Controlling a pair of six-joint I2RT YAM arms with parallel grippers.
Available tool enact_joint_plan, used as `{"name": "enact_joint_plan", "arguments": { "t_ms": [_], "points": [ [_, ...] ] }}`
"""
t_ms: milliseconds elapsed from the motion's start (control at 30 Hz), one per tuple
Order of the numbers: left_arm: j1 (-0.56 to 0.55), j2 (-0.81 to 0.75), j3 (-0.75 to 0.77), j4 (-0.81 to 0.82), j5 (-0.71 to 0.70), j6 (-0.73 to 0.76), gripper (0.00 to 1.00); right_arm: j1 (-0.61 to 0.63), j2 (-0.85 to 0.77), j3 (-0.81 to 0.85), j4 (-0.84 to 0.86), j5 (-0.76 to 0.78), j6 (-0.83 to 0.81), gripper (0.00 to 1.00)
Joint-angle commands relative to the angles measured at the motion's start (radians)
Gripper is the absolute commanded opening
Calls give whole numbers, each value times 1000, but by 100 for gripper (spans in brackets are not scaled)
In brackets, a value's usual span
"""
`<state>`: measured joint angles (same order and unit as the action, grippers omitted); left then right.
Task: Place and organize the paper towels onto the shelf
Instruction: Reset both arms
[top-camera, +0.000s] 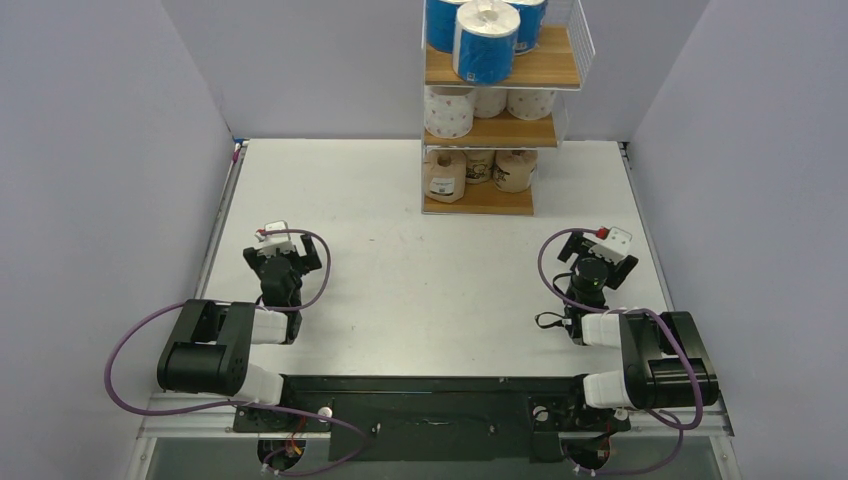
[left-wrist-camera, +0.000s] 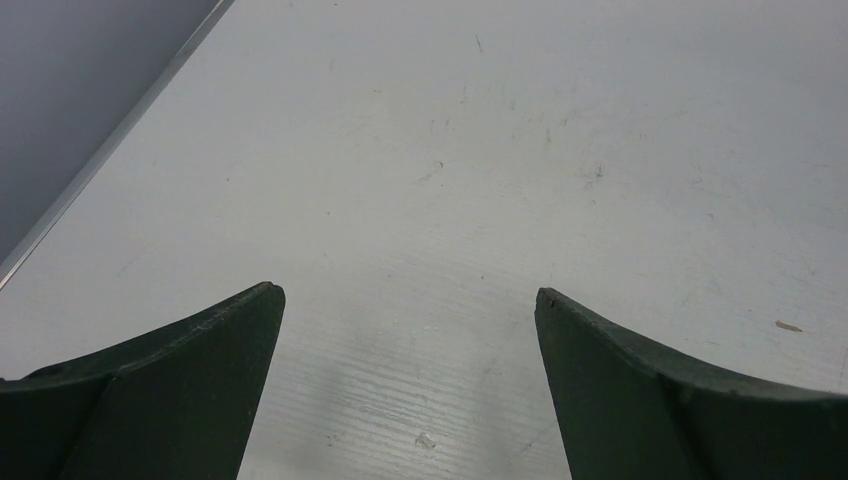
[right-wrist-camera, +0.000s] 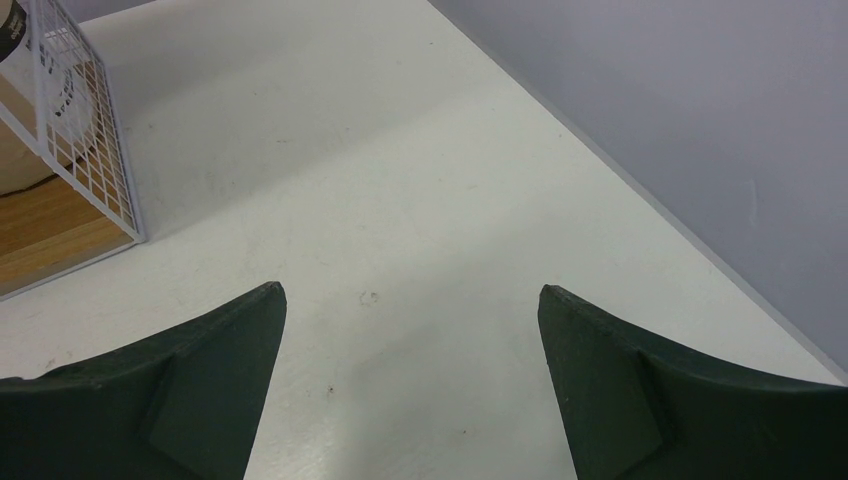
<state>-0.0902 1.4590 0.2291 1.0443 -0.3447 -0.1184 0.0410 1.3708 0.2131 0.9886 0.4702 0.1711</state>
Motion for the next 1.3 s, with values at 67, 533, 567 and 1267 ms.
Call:
{"name": "enact_joint_plan", "arguments": {
  "t_ms": [67, 533, 567, 1267],
  "points": [
    [-2, 4, 18, 61, -11, 0, 96, 7, -8, 28, 67, -15, -4, 92],
    [-2, 5, 18, 61, -12, 0, 96, 7, -7, 28, 68, -16, -4, 92],
    [-2, 5, 19, 61, -11, 0, 96, 7, -8, 28, 68, -15, -5, 92],
    [-2, 5, 18, 61, -12, 0, 96, -3, -3, 49, 37, -103, -25, 92]
  ]
}}
